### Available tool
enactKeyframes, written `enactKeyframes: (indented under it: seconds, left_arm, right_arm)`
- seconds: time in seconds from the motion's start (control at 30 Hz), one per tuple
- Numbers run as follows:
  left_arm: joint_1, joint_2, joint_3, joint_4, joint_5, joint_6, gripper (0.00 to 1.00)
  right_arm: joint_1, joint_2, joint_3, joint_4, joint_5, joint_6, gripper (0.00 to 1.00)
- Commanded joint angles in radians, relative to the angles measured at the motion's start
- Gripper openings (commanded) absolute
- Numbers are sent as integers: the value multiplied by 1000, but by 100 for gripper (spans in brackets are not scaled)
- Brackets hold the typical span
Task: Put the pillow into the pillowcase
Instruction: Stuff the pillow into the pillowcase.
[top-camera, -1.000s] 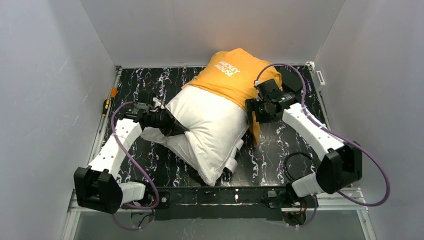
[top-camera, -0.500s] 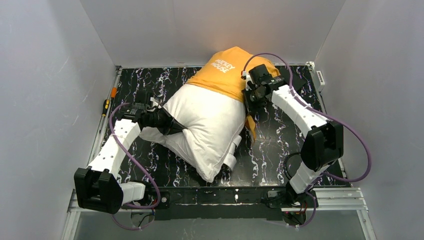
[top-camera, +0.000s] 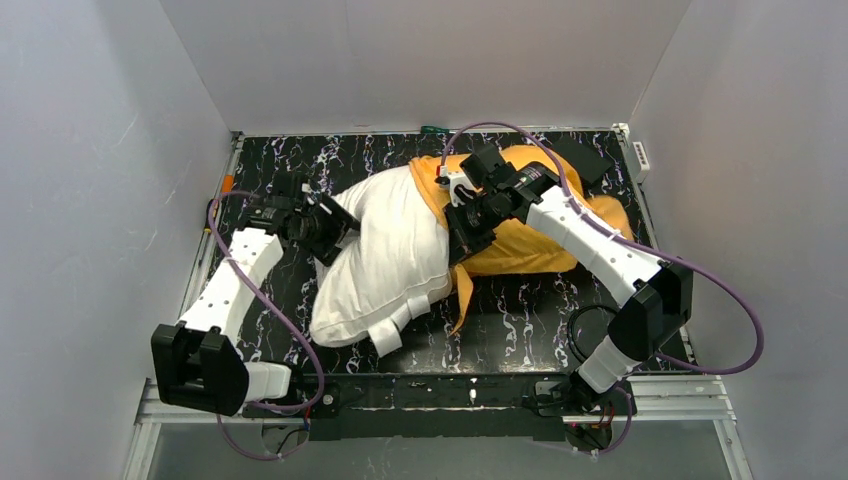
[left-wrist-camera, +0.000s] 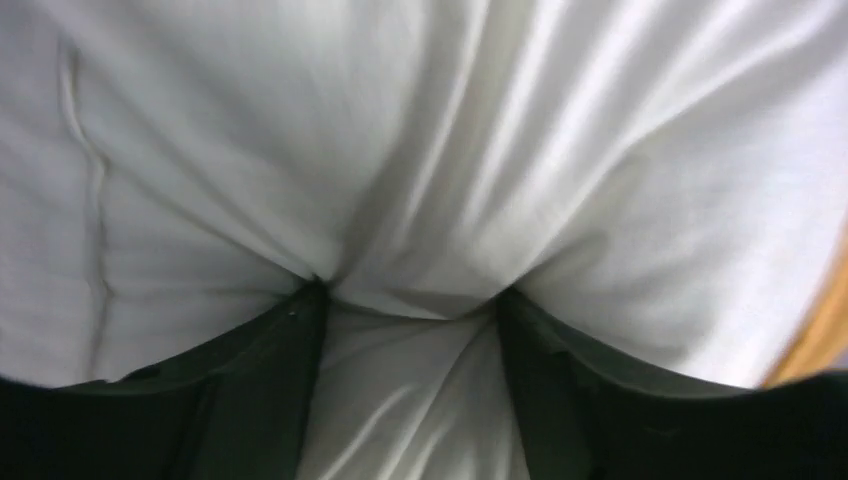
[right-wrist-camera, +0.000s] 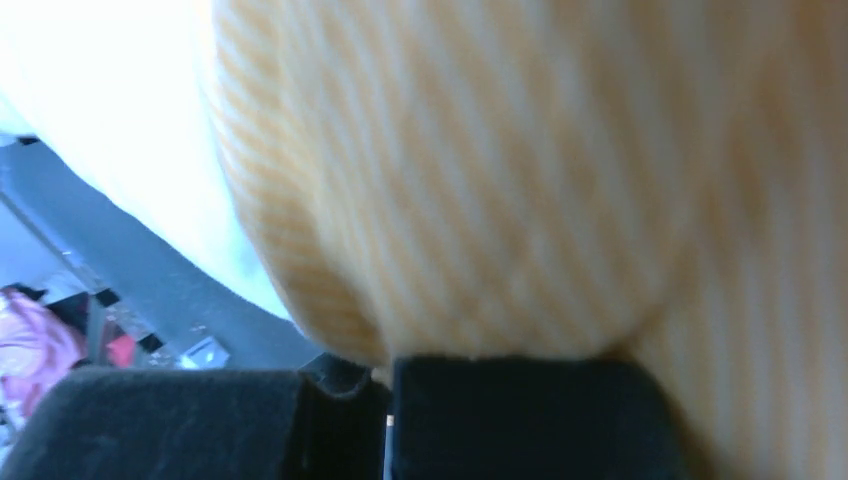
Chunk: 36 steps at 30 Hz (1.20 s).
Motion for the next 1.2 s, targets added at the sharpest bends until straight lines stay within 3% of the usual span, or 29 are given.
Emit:
enactKeyframes:
  seconds: [0.0,0.1,0.27,0.43,0.53,0.63,0.77,1.0,1.1,1.17]
  left_arm:
    - [-40,-79,170,-177,-121,174,76]
    - [-38,-133,287,-366,-199,305,93]
    - [-38,-209,295,-586,-237,431,98]
    - [-38,-245,115,-517,-122,401,98]
    - [-50,-229,36,-378,0,324,97]
    - [-134,-185,16,-199,71,221,84]
    - [-243,-62,127,-60,80,153,73]
    - [-363,144,201,275,153,53,28]
    - [-406,216,251,295,160,39,0]
    - [-433,245,273,301,158,35,0]
  right_arm:
    - [24,-24,45,133,-165,148,1]
    - [5,-16,45,154,-136,173,1]
    - [-37,-12,17,142,-147,180,1]
    - [-52,-48,-4,133,-133,178,1]
    - [-54,-54,-18,171,-172,214,1]
    - [-51,-38,1,213,-252,249,1]
    - [-14,-10,78,315,-372,314,1]
    - [128,128,336,376,-508,388,1]
    - [150,124,296,607,-548,549,1]
    - [156,101,212,867,-576,724,1]
